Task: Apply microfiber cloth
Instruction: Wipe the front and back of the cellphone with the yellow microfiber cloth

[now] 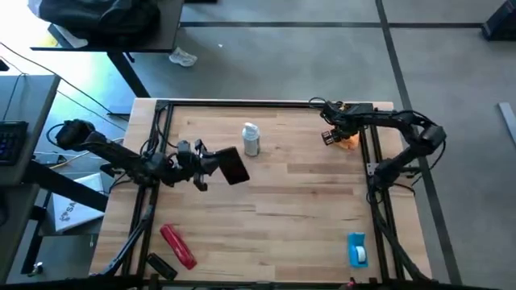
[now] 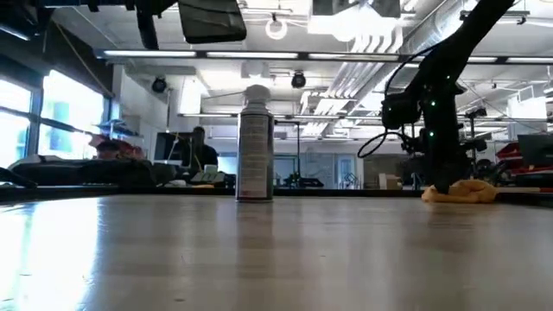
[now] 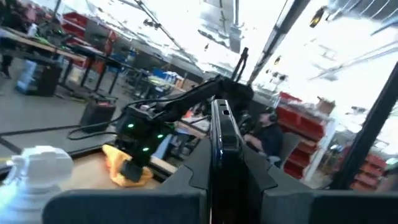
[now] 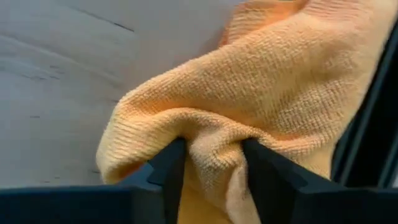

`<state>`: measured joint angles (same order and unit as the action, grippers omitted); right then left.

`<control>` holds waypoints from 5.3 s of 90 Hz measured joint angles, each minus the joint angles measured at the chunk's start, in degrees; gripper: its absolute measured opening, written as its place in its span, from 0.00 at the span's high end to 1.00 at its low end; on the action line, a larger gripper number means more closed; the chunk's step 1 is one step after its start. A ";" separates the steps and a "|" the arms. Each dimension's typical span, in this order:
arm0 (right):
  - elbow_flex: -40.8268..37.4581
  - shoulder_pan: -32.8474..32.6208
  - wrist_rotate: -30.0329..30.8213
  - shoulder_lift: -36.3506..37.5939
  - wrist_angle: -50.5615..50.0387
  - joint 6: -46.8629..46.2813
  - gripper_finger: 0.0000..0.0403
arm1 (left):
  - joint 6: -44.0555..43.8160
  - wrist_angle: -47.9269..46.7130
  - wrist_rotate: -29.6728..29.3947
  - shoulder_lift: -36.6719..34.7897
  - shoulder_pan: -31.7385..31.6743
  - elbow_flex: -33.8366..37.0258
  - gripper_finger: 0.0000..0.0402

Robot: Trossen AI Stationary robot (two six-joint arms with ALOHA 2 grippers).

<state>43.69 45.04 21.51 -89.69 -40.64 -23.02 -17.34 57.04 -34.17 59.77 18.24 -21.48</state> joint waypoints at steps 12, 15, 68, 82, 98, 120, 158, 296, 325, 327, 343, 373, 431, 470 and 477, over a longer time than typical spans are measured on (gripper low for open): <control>-0.93 -1.14 0.12 0.18 0.63 0.22 0.97 | -1.60 -0.07 0.07 0.02 0.00 0.53 0.96; -0.97 -1.61 0.11 0.43 0.38 0.35 0.98 | -1.96 -0.03 0.05 0.00 0.00 0.73 0.96; -0.90 -42.87 3.10 20.32 5.97 -9.84 1.00 | -30.27 -6.50 -8.74 0.69 1.14 10.88 0.96; -0.90 -55.19 5.81 18.79 19.91 -5.05 1.00 | -40.80 -6.67 -13.80 1.98 2.27 13.76 0.96; -0.82 -63.44 10.15 13.24 45.01 7.73 1.00 | -45.69 -6.45 -16.89 4.97 3.64 13.84 0.96; -0.83 -64.97 6.37 1.64 72.16 26.72 1.00 | -52.72 -6.42 -17.72 12.57 6.60 11.40 0.96; 12.84 -64.00 -0.19 -20.89 79.41 37.52 1.00 | -62.56 -6.49 -11.74 28.19 9.72 4.35 0.96; 25.32 -59.34 -6.18 -36.13 76.17 33.35 1.00 | -70.00 -1.05 -10.63 38.12 10.32 4.51 0.96; 25.33 -63.01 7.05 -29.27 53.36 32.24 1.00 | -69.31 -0.10 -10.06 38.12 11.06 4.92 0.96; 25.29 -63.30 8.09 -28.61 51.07 32.23 1.00 | -69.32 -0.06 -9.90 38.12 11.12 4.92 0.96; 25.28 -64.68 16.57 -23.98 36.30 29.59 1.00 | -68.78 0.00 -9.96 38.12 11.58 4.92 0.96; 25.28 -62.06 9.72 -24.84 46.98 27.93 1.00 | -64.58 1.95 -10.97 38.21 11.63 5.01 0.96; 25.28 -57.66 4.73 -26.29 60.62 34.43 1.00 | -57.40 5.97 -9.18 38.12 11.70 4.55 0.96; 25.28 -57.92 0.20 -26.29 60.57 33.54 1.00 | -56.50 6.16 -9.35 38.10 11.72 4.55 0.96; 25.28 -58.59 2.13 -26.29 57.99 33.48 1.00 | -56.52 5.94 -9.36 38.10 11.72 4.58 0.96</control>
<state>68.97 -13.55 23.65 -115.98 17.35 10.46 -73.87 62.98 -43.53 97.86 29.95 -16.90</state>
